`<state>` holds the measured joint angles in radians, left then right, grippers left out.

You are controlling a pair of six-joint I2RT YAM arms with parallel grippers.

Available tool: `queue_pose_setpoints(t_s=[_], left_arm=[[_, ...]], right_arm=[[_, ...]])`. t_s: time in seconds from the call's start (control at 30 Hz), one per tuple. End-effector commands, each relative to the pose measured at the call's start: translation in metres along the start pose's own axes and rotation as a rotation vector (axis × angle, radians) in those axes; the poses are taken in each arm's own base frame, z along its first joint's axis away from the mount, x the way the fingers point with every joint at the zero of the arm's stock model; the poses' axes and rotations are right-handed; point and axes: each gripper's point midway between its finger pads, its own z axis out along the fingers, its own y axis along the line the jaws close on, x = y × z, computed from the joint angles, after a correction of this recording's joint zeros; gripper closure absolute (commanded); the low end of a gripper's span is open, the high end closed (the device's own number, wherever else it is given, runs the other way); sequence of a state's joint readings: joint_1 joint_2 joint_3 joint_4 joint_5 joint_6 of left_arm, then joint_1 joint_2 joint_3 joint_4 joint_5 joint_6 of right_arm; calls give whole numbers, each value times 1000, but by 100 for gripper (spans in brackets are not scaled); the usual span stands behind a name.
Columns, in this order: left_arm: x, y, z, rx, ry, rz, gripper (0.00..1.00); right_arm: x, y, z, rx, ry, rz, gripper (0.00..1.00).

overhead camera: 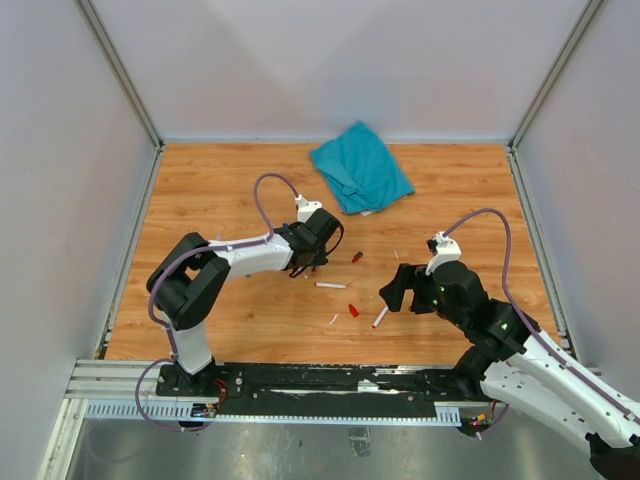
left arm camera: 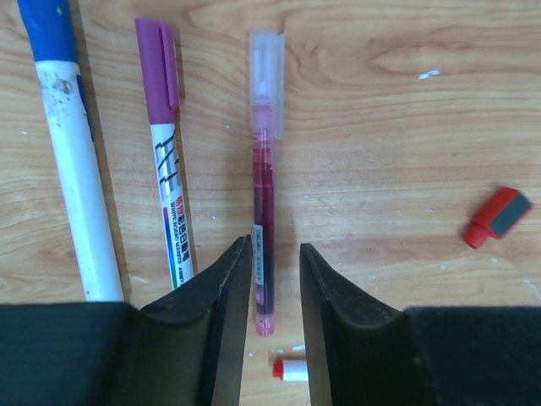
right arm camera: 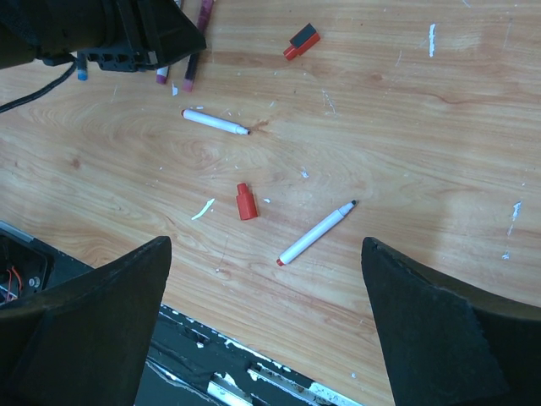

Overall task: Insert the pens into the pen caps
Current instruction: Place the pen at the center of the board, then pick up the pen cap from the center of the board.

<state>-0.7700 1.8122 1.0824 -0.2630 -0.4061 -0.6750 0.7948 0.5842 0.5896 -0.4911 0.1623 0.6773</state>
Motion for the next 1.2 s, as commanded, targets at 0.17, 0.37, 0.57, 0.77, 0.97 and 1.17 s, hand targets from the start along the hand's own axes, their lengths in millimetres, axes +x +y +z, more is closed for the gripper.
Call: queue_pose_setpoints(t_s=[0.17,0.37,0.57,0.77,0.97,1.17], left_arm=[[-81,-7,-76,146,-273,-30,65],[-88,43,-90,42,-311,-77,64],[-75,110,-81,-68,-273,-179,64],[-78,182,-68,-203,-257,-279,64],[-90,231,-44,-268,-232,-338,62],[-94,252,-16,-305,-153,-289,56]], right_arm=[[-2,-3,-1,7,-12,5,6],[-1,-4,-1,9,-5,-3,6],[1,-6,-2,14,1,-9,6],[4,-2,-2,-5,17,-7,6],[7,1,-5,-27,40,-12,5],[12,1,-10,-32,66,-25,6]])
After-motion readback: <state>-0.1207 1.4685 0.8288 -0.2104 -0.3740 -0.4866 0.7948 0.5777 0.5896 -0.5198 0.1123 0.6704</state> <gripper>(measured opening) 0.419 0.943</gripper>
